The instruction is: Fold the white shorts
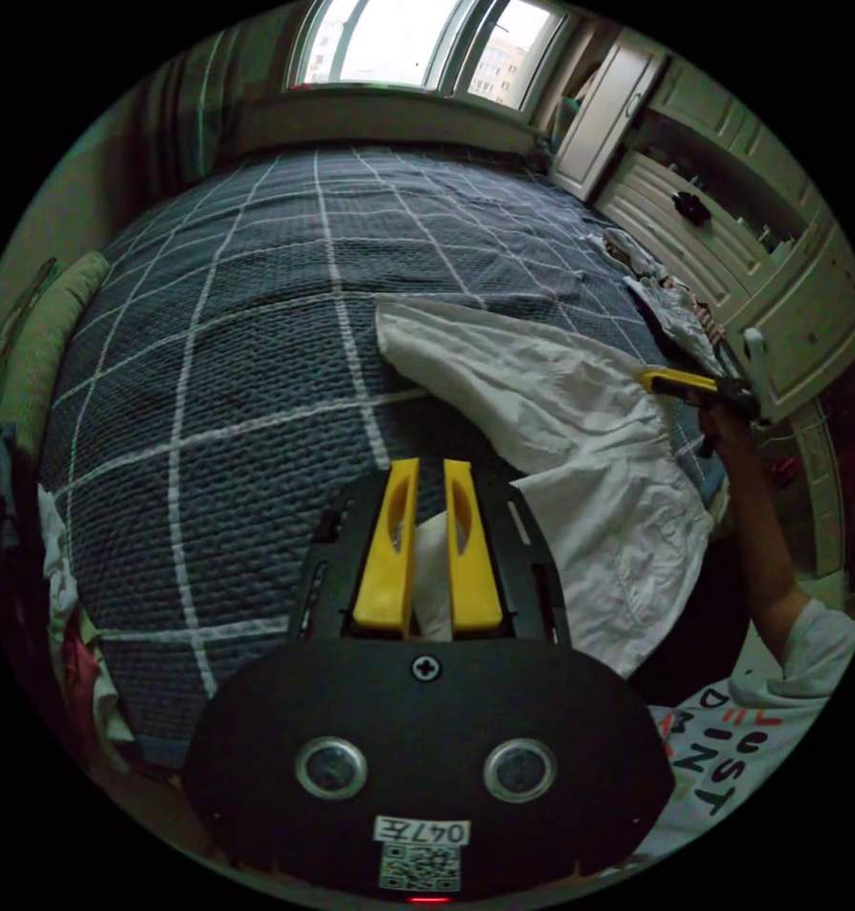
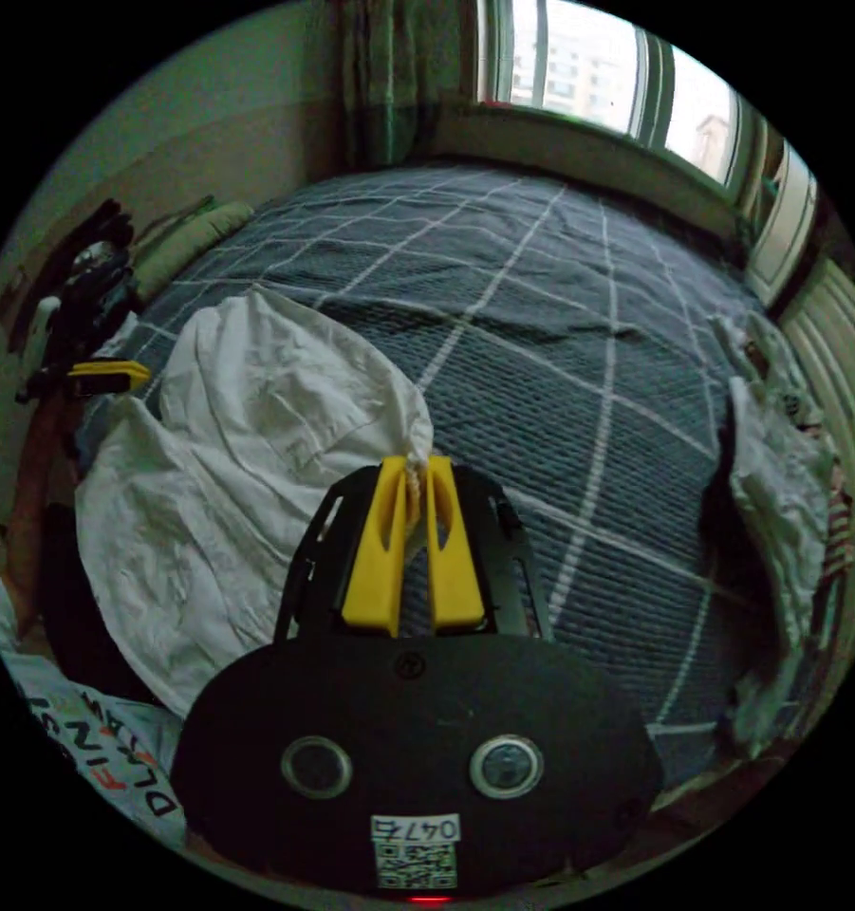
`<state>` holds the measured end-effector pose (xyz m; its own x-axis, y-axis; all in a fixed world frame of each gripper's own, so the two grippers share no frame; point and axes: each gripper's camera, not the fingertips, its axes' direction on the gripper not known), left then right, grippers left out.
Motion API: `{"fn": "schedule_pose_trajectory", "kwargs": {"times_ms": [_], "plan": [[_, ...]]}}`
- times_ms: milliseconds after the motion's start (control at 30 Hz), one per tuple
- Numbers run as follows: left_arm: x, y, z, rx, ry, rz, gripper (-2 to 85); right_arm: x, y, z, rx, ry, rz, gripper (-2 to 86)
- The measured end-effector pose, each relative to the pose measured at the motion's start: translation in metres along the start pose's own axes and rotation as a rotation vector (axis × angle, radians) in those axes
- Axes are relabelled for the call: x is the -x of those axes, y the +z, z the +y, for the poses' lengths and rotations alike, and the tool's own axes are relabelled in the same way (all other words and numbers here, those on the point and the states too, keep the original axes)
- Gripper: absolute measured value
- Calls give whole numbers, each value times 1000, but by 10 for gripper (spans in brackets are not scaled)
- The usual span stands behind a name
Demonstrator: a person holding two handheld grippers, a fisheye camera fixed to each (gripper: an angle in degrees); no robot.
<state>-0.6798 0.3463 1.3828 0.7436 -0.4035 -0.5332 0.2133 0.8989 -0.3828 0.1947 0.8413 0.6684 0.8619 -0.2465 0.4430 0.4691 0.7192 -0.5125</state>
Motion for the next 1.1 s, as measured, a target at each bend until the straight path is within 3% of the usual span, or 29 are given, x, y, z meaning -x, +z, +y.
{"fn": "schedule_pose_trajectory", "kwargs": {"times_ms": [167,267,333,367,400,500,600,733,833,1100], "plan": [[0,5,-7,18,13,-10,45,17,-14,8,160,-56,148,23],[1,6,-11,12,2,-26,45,27,-33,10,143,-21,214,55],[6,3,-12,-15,-37,-12,45,44,-76,6,19,4,305,52],[8,2,-12,-23,-48,-6,44,69,-112,5,-139,-57,297,41],[11,0,-13,-40,-68,1,43,104,-143,4,-281,-170,219,27],[16,-4,-15,-65,-96,4,39,201,-179,-18,-390,-423,18,22],[12,-7,-16,-97,-69,11,38,293,-169,-53,-300,-624,-115,31],[-3,-2,-32,-190,12,41,60,354,-126,-82,-80,-711,-88,47],[1,21,-55,-24,1,142,82,364,-113,-77,33,-692,11,55],[-14,73,-100,210,-51,149,75,376,-171,-38,-33,-685,45,23]]}}
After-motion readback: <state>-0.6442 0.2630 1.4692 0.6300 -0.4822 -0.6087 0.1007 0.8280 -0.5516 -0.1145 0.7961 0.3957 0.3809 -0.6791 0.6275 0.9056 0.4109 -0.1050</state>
